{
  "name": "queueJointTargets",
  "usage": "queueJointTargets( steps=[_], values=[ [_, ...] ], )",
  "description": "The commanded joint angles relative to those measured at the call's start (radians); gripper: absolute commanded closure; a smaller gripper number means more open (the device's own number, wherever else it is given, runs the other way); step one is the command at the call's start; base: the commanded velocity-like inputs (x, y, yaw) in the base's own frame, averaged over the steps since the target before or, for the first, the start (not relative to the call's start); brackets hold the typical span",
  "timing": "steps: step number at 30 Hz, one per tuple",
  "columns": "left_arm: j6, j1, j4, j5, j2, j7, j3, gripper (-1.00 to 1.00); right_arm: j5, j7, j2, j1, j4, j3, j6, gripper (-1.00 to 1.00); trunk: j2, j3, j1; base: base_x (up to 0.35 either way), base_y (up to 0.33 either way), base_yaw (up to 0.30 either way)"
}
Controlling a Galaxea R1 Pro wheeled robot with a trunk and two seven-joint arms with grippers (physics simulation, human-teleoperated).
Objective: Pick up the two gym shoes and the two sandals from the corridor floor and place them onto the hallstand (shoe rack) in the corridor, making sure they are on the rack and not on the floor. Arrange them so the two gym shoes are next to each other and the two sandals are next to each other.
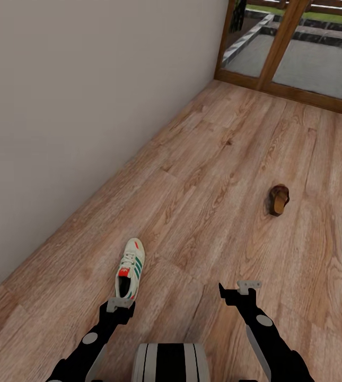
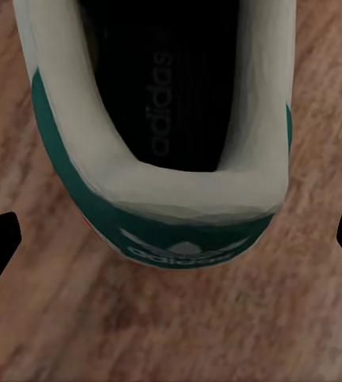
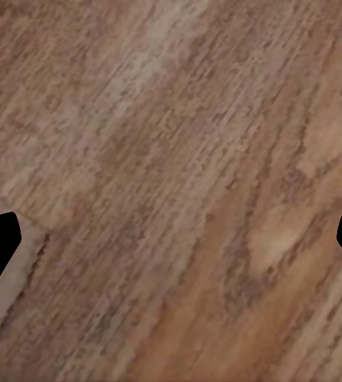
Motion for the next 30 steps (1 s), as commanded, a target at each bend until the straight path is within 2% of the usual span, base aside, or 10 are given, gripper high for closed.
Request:
queueJointTargets(
  steps=[1, 30],
  values=[
    [-0.003, 0.000, 0.001, -0.007, 0.000, -0.001, 0.001, -1.00, 0.000, 0.001, 0.000, 0.000, -0.002, -0.001, 0.006, -1.00, 0.000, -0.001, 0.000, 0.010, 0.000, 0.000],
    [-0.003, 0.000, 0.001, -0.007, 0.000, -0.001, 0.002, -1.00, 0.000, 0.001, 0.000, 0.000, -0.002, -0.001, 0.006, -1.00, 0.000, -0.001, 0.000, 0.026, 0.000, 0.000]
  ],
)
